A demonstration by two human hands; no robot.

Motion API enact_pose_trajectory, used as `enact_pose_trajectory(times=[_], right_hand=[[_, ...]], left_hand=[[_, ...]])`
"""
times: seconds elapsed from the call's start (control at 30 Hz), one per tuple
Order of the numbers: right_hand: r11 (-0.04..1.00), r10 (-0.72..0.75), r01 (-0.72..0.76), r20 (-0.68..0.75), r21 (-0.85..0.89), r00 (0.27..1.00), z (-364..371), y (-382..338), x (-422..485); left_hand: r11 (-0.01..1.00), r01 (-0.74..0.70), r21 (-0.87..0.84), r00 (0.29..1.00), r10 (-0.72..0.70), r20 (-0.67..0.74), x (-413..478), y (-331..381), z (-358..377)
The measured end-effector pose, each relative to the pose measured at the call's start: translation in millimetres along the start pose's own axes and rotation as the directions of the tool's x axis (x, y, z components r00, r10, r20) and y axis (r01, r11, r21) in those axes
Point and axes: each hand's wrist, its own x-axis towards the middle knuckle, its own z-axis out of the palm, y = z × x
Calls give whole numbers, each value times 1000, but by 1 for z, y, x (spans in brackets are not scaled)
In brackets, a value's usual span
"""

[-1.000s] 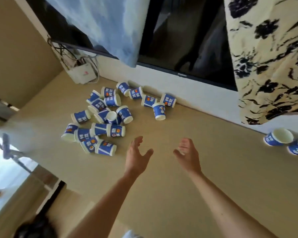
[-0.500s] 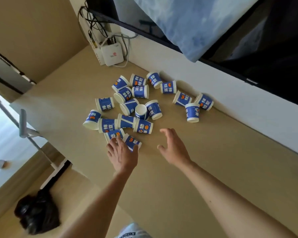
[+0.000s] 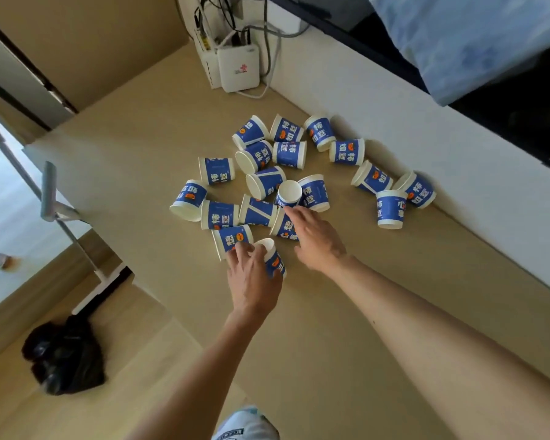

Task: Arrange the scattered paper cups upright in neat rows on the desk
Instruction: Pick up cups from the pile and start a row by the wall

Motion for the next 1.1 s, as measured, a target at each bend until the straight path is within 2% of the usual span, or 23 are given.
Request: enact_pose_trajectory(times=[0.1, 0.17, 0.33, 0.47, 0.6, 0.67, 0.8, 0.97, 1.1], right_hand=[[999, -28, 29, 17, -36, 999, 3, -4, 6], [999, -16, 16, 5, -50, 1000, 5, -7, 10], [996, 43, -44, -19, -75, 999, 6, -10, 10], [994, 72, -74, -32, -80, 997, 16, -3, 2], [976, 191, -185, -35, 118, 981, 22, 10, -14], [914, 304, -272, -63, 299, 951, 25, 20, -28], [734, 502, -333, -144, 591, 853, 32, 44, -72], [488, 693, -273, -177, 829, 699, 30, 74, -150], [374, 793, -225, -184, 900, 580, 31, 99, -216]], left_hand=[[989, -128, 75, 991, 131, -25, -6, -8, -1], [981, -164, 103, 986, 167, -13, -8, -14, 1], [963, -264, 50, 964, 265, -21, -10, -24, 3], [948, -291, -130, 956, 283, -77, -12, -25, 8], [924, -152, -352, 988, 149, -35, -14, -25, 15], [900, -92, -427, 995, 101, 0, -17, -26, 18], [875, -137, -465, 989, 147, -15, -23, -11, 21], [833, -232, -503, 961, 277, 16, -40, 34, 29], [792, -314, -523, 920, 391, 39, -66, 81, 42]])
